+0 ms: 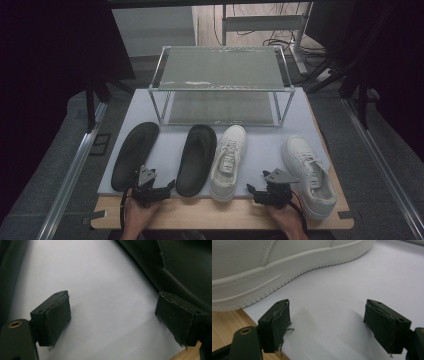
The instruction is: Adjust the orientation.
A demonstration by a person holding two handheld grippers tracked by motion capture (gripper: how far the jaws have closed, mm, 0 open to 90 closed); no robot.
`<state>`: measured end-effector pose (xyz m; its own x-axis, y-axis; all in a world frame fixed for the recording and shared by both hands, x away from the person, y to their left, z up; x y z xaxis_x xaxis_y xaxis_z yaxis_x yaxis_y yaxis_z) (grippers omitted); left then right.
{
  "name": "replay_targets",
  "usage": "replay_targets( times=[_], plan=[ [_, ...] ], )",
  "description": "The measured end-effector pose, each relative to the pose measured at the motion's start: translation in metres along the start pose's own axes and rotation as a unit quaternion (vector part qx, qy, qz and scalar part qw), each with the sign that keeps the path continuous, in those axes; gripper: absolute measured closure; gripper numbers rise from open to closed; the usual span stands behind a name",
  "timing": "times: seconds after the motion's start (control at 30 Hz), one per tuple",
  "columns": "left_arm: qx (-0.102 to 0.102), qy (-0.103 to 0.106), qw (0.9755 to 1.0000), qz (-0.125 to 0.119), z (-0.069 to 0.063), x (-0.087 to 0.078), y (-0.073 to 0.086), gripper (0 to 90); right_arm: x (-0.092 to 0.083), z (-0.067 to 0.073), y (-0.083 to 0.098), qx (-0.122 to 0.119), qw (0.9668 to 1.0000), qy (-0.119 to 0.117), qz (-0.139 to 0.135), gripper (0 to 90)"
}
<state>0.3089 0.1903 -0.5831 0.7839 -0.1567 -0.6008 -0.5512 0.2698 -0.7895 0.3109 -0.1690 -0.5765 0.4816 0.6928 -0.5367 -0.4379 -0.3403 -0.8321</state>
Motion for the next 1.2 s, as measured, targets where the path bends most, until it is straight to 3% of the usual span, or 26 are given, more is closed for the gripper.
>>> replay_targets(
  times=[0.3,0.8,1.2],
  plan=[
    [0.0,-0.001,1.0,0.0,-0.0001,-0.0001,0.0001,12.9,-0.001,-0.0033,-0.0005,0.003,1.0,-0.001,-0.005,26.2],
    [-0.003,-0.001,1.0,0.0,-0.0001,-0.0002,-0.0001,12.7,-0.0001,-0.0004,0.0001,0.003,1.0,0.005,-0.001,21.6],
    [-0.009,0.013,0.9998,0.007,0.0029,-0.0042,-0.0013,14.1,-0.0014,0.0,0.0008,0.005,1.0,0.008,-0.002,21.9]
  ],
)
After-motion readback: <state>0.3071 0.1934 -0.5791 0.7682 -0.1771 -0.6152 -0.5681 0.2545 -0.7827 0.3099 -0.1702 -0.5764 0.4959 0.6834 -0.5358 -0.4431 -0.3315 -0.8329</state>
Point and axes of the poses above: each handheld gripper's, and its own axes: x roughly forward along the jaws, y roughly out of its underside, z roughly to its left, the point moved 7 cm from there along x, roughly forward along the jaws, and after that the axes turned 14 degrees about -y, right-handed, at the moved point
